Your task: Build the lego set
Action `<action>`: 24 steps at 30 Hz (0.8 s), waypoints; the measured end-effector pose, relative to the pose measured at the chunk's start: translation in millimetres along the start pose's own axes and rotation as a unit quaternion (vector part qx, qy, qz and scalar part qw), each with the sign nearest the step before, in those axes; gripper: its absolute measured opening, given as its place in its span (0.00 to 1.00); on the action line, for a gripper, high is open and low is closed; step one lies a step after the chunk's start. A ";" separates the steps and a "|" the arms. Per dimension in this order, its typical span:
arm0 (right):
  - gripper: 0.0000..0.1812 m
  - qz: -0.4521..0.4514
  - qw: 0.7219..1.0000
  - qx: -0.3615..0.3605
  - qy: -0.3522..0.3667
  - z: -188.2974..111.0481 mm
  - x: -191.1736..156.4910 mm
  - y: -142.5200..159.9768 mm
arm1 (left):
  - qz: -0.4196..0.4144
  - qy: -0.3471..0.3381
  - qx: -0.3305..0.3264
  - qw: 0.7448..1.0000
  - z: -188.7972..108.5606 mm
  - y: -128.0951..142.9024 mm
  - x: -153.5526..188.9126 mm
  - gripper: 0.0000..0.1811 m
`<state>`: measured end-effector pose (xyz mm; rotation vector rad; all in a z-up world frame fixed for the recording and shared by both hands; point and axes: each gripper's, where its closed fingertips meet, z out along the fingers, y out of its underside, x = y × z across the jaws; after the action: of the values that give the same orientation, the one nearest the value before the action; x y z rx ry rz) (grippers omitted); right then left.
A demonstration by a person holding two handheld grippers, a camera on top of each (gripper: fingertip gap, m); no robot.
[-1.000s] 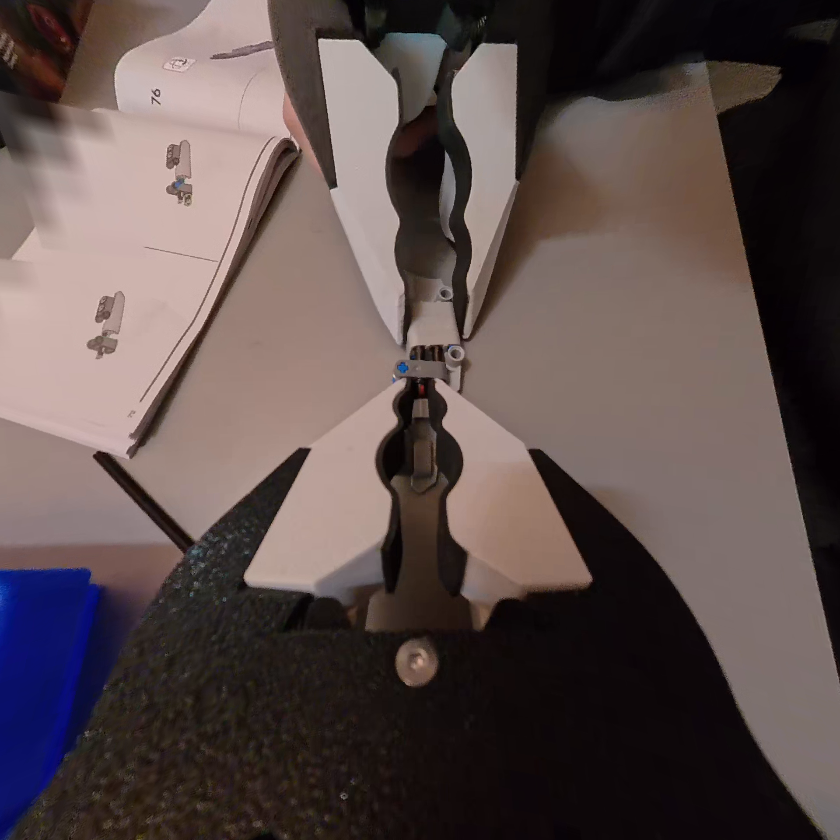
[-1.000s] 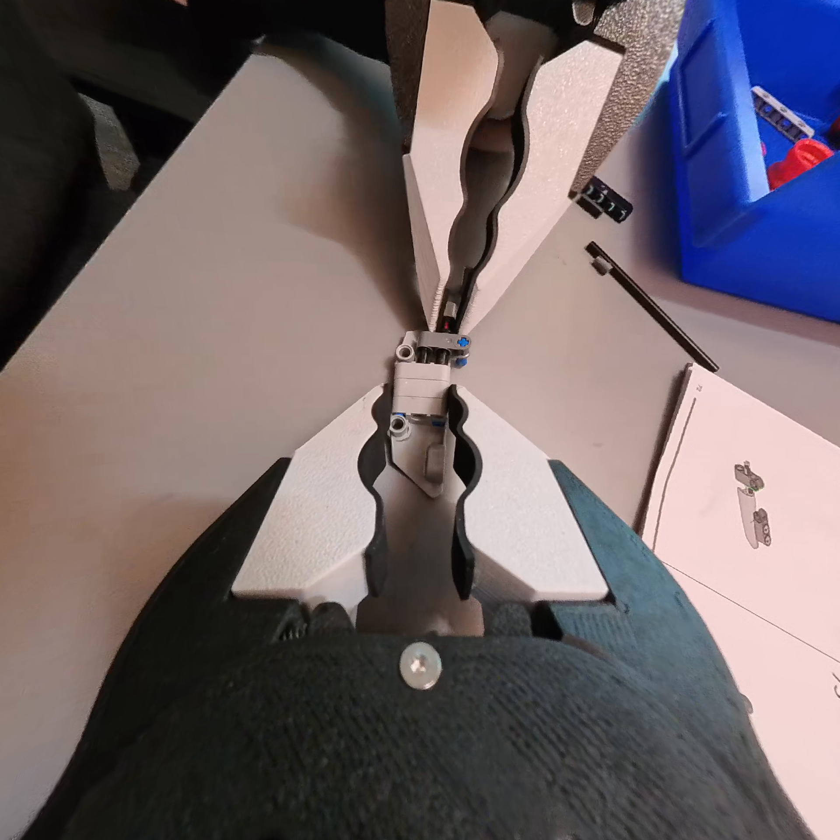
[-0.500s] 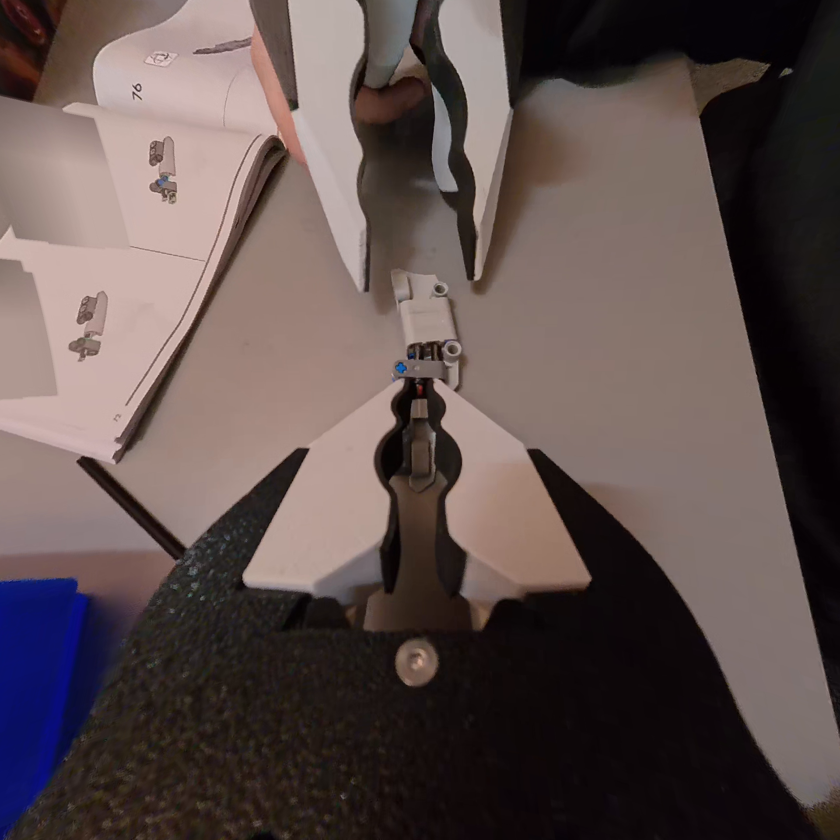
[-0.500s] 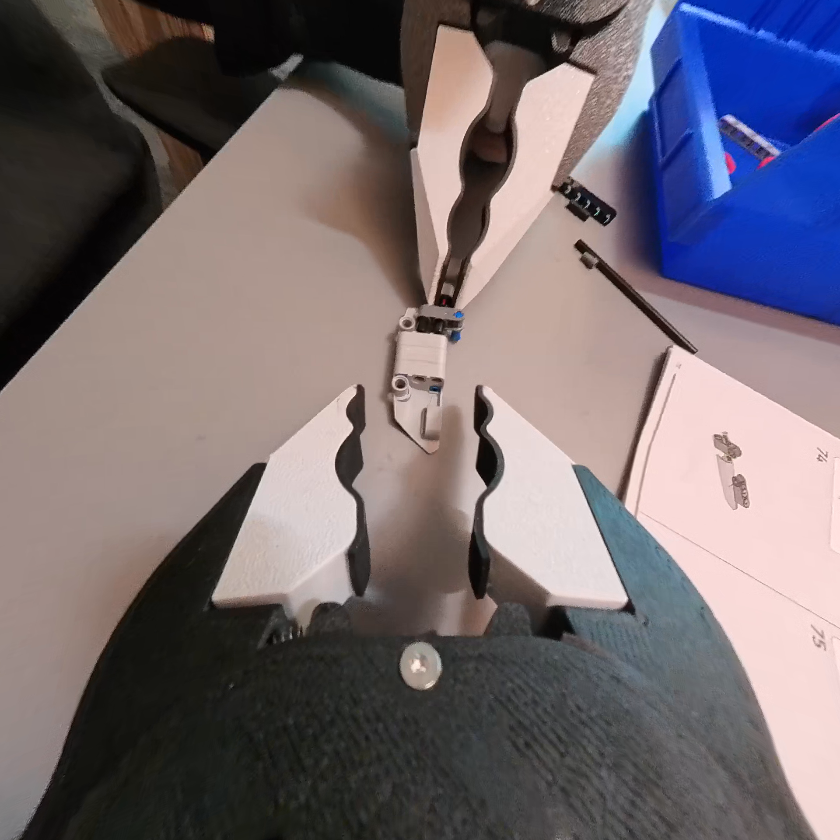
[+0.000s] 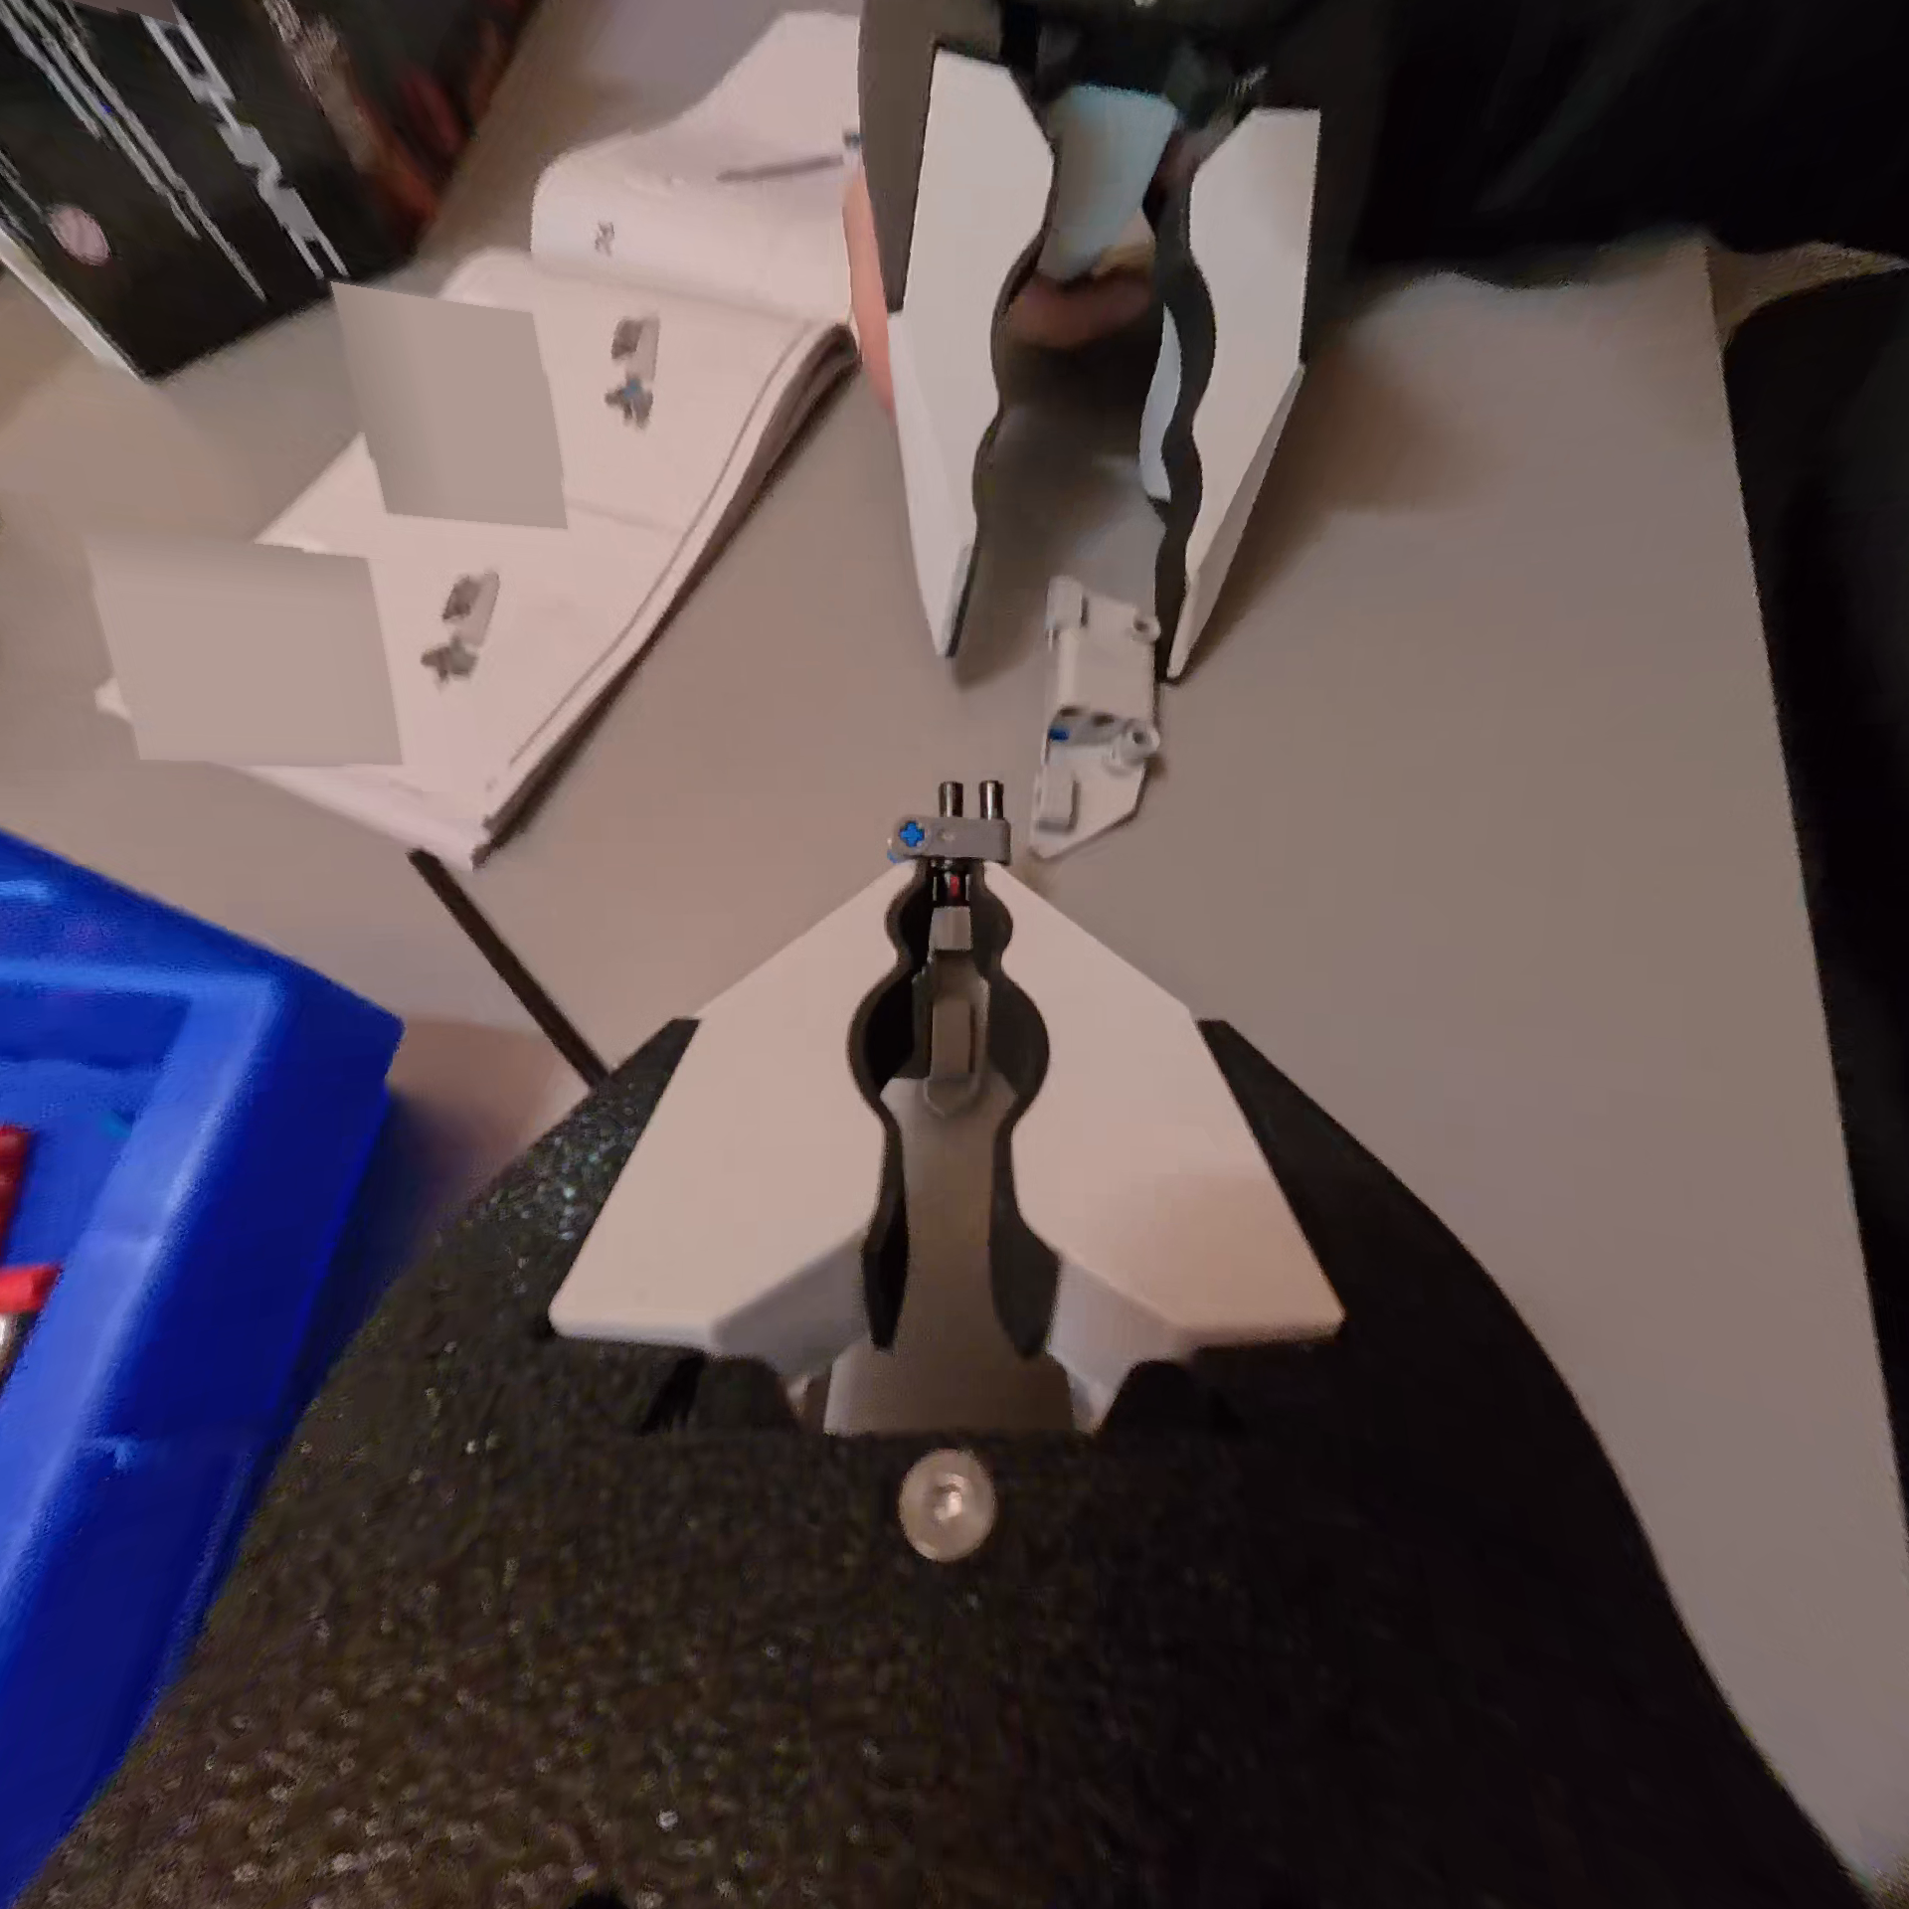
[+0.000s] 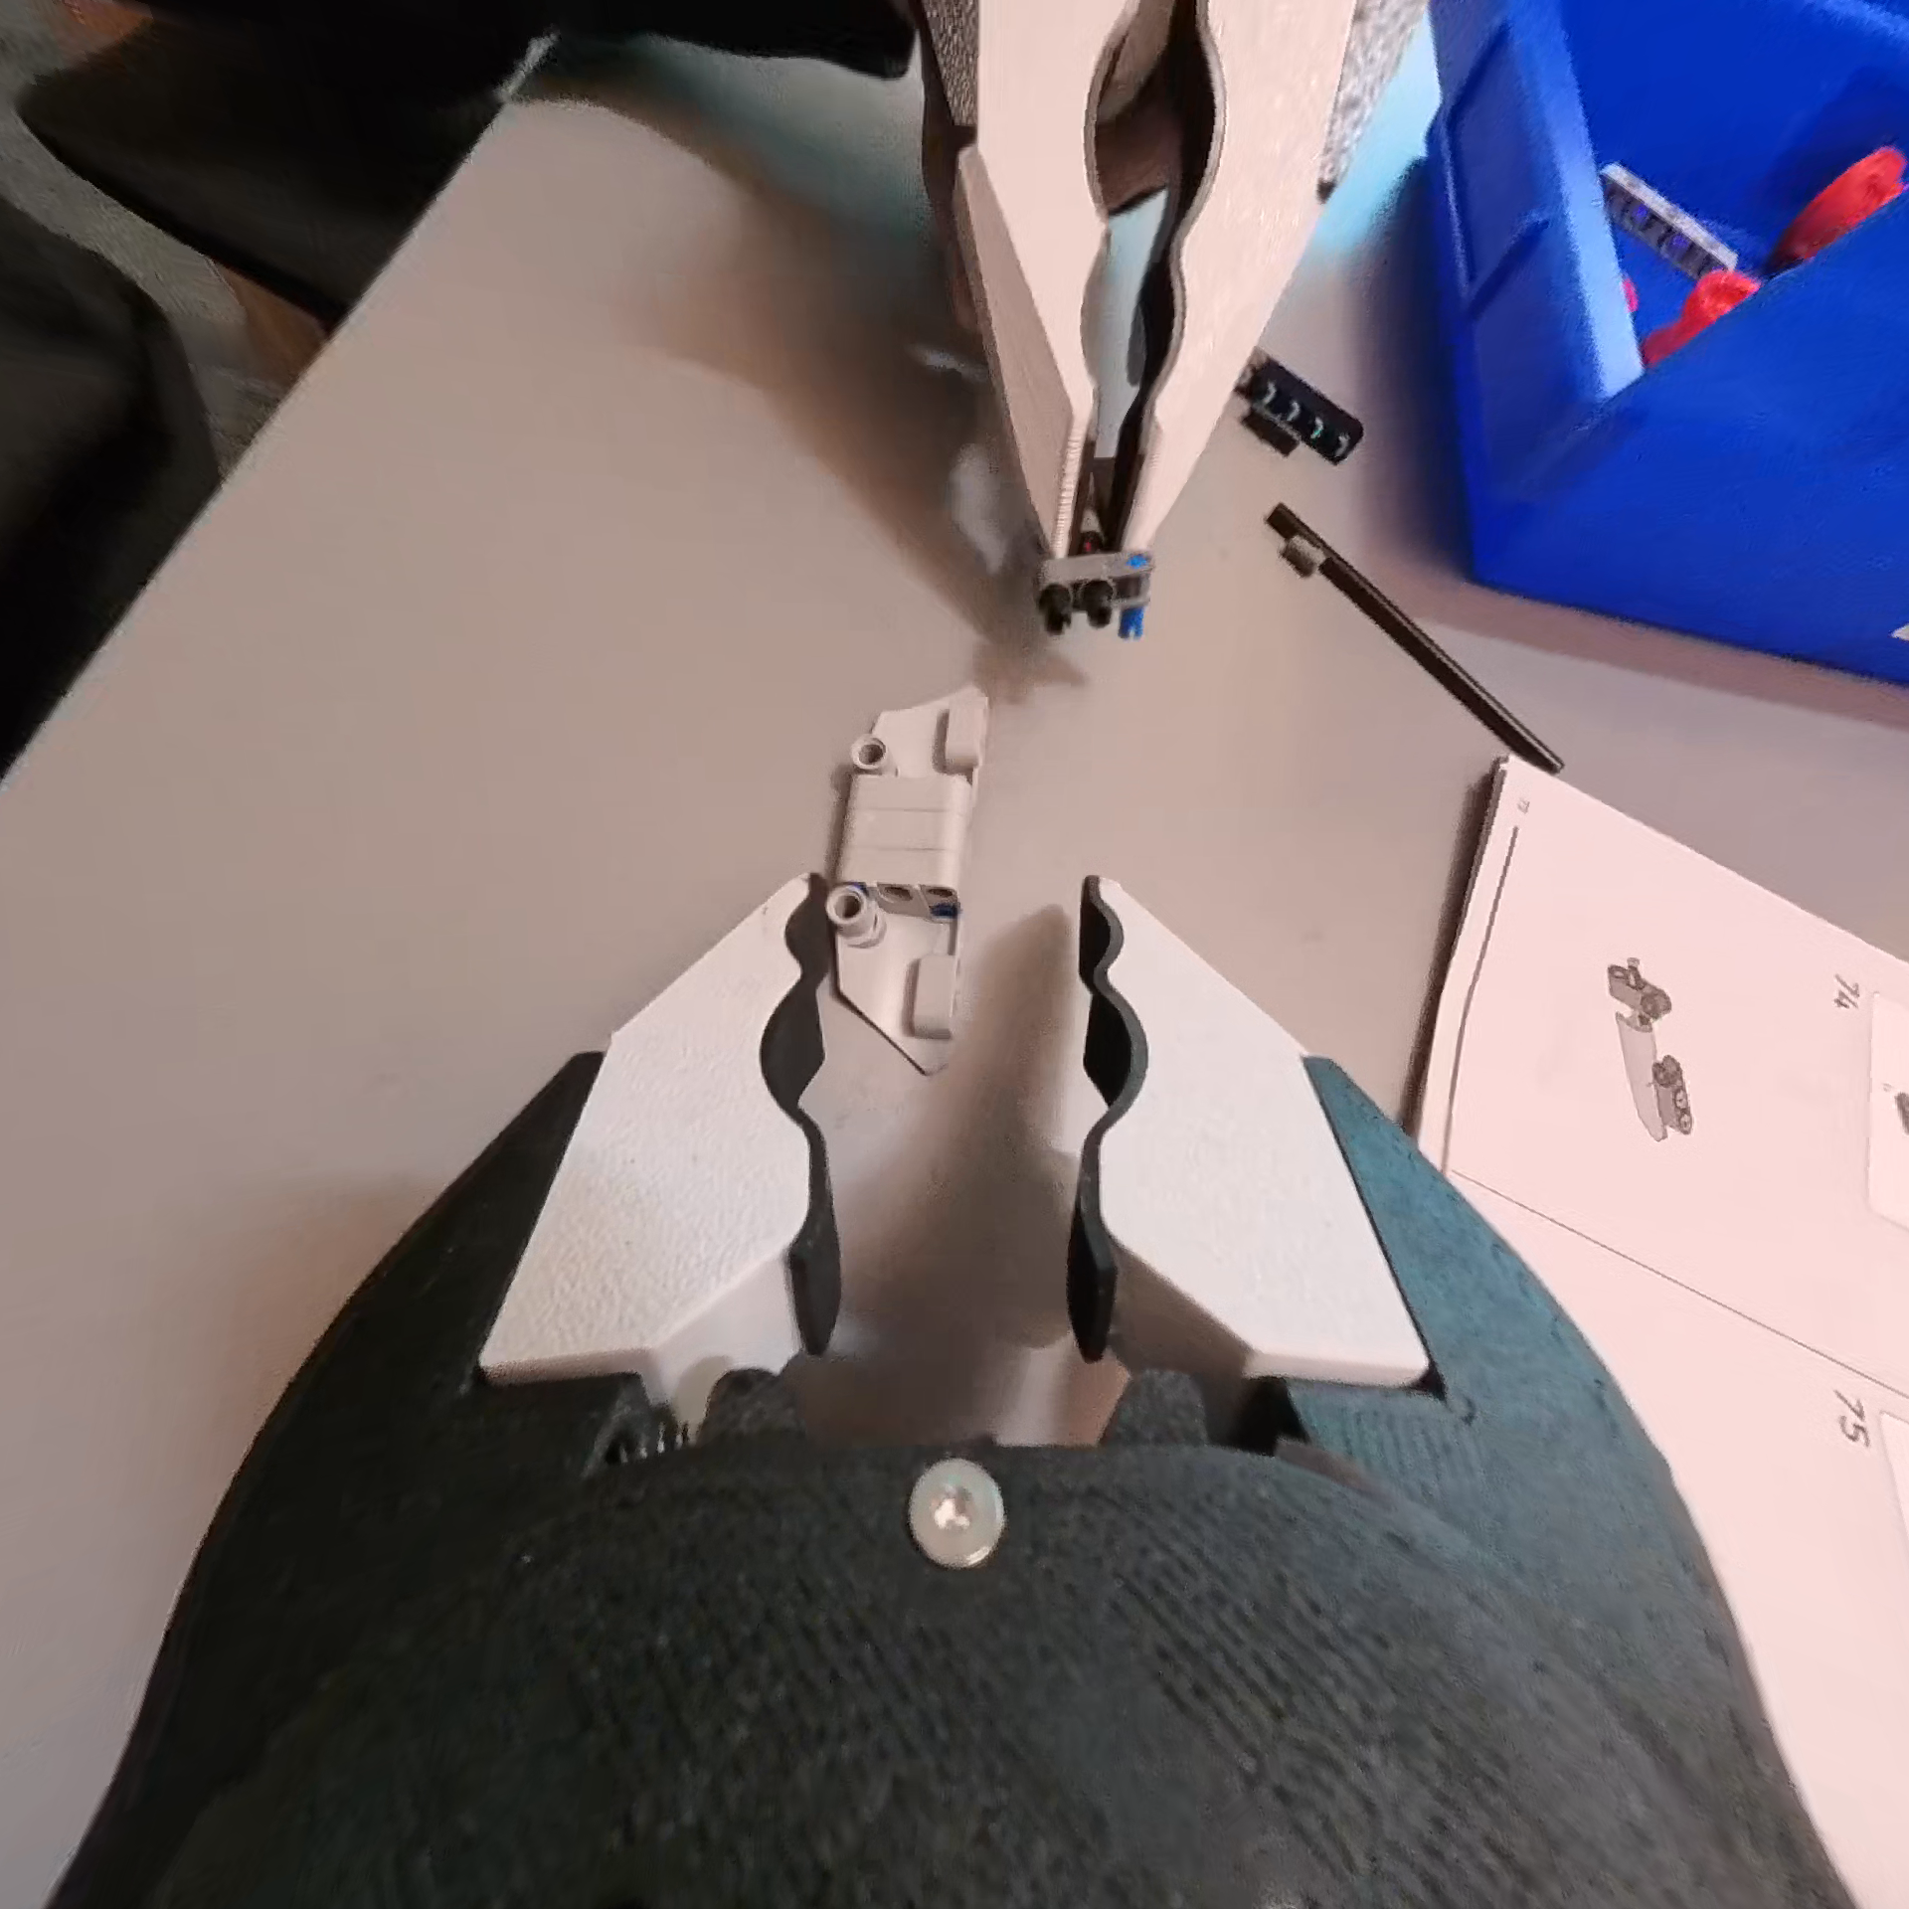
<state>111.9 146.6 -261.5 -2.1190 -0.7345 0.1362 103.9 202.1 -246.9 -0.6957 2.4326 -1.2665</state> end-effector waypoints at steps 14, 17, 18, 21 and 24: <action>0.13 -0.240 0.949 -0.050 0.200 -1.9 15.4 -9.7 | 0.044 -0.005 -0.052 0.998 0.5 19.0 9.0 0.16; 0.13 -0.450 0.810 -0.117 0.358 -22.8 20.5 -33.9 | 0.024 -0.050 0.033 0.998 -11.1 -8.4 2.7 0.21; 0.12 -0.498 0.761 -0.126 0.396 -27.8 16.3 -44.3 | 0.019 -0.052 0.078 0.995 -14.9 -25.1 7.0 0.22; 0.13 -0.570 0.679 -0.110 0.450 -29.6 -7.0 -70.1 | 0.056 -0.067 0.154 0.984 -19.2 -62.0 22.6 0.21; 0.13 -0.585 0.648 -0.115 0.474 -34.5 -12.8 -79.6 | 0.128 -0.078 0.122 0.981 -16.8 -68.3 35.3 0.17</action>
<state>77.3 151.3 -181.0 -1.1747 -1.2656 -1.6908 85.2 160.5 -182.8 -0.3853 2.1136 -1.3195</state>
